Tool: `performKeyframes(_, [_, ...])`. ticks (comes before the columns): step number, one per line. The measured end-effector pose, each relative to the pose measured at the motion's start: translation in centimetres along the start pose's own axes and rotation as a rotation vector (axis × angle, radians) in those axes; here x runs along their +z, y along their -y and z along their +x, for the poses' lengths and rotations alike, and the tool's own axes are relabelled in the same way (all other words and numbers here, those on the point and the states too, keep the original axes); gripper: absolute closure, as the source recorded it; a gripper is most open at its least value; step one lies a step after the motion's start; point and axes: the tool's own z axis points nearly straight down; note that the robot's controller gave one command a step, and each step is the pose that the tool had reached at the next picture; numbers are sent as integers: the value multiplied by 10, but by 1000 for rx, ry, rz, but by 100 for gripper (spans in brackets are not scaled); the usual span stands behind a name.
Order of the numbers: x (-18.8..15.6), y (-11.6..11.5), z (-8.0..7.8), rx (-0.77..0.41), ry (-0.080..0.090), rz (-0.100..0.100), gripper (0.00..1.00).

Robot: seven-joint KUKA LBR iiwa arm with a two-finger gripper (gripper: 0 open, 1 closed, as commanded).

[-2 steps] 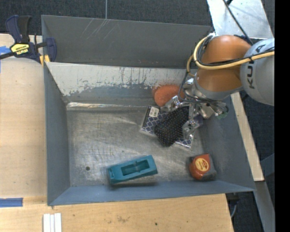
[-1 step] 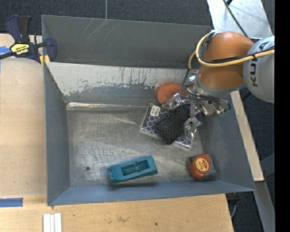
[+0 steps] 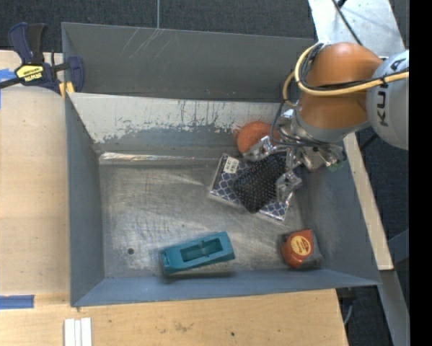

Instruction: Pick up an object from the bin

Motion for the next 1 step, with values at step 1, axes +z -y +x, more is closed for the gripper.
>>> performKeyframes(1, [-15,-1,1,1,-5,-4,100])
